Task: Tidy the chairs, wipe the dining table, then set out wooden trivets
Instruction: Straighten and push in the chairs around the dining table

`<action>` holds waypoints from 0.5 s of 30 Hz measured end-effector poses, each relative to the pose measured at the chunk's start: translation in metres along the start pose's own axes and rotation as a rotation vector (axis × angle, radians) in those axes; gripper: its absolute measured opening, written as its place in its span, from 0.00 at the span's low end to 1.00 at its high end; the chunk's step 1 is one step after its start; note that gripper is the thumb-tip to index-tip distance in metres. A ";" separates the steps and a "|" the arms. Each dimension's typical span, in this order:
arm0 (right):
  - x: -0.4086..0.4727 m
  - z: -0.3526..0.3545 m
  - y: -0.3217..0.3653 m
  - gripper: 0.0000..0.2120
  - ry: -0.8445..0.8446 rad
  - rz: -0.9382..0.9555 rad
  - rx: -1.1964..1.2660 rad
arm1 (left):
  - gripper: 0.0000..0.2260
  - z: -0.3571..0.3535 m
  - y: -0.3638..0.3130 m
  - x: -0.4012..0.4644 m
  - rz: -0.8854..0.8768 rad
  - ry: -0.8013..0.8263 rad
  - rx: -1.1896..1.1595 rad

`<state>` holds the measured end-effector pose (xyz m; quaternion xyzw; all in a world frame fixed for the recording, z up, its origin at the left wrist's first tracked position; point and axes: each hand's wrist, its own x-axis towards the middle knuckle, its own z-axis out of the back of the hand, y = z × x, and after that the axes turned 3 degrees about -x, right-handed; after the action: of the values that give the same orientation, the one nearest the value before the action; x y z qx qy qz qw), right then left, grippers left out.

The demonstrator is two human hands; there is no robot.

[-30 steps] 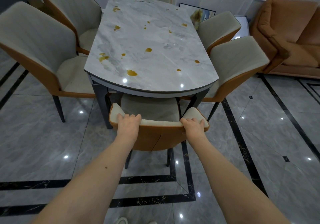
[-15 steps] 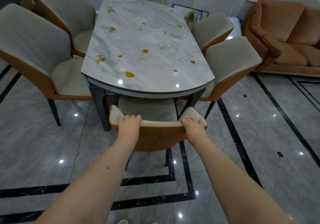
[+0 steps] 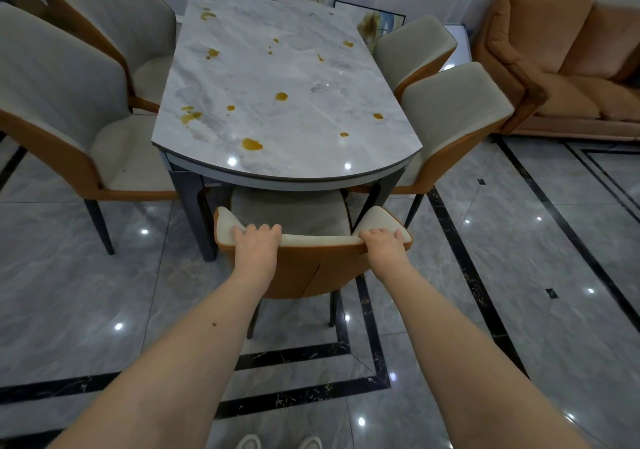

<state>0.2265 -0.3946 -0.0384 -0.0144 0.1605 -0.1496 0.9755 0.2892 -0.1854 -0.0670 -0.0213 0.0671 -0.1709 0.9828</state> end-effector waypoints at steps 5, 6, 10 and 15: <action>0.002 -0.004 0.003 0.24 0.008 -0.019 -0.027 | 0.20 0.001 0.001 -0.002 -0.010 -0.006 0.005; 0.002 -0.004 0.004 0.24 0.011 -0.021 -0.028 | 0.21 0.001 0.001 -0.002 -0.008 -0.006 0.004; 0.004 -0.008 0.002 0.24 0.001 -0.023 -0.031 | 0.22 0.001 0.001 -0.003 -0.005 0.008 -0.013; 0.004 -0.009 0.003 0.24 0.004 -0.025 -0.041 | 0.23 0.002 0.001 -0.004 0.003 0.009 0.000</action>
<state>0.2282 -0.3930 -0.0481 -0.0362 0.1651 -0.1585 0.9728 0.2859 -0.1830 -0.0645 -0.0203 0.0717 -0.1696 0.9827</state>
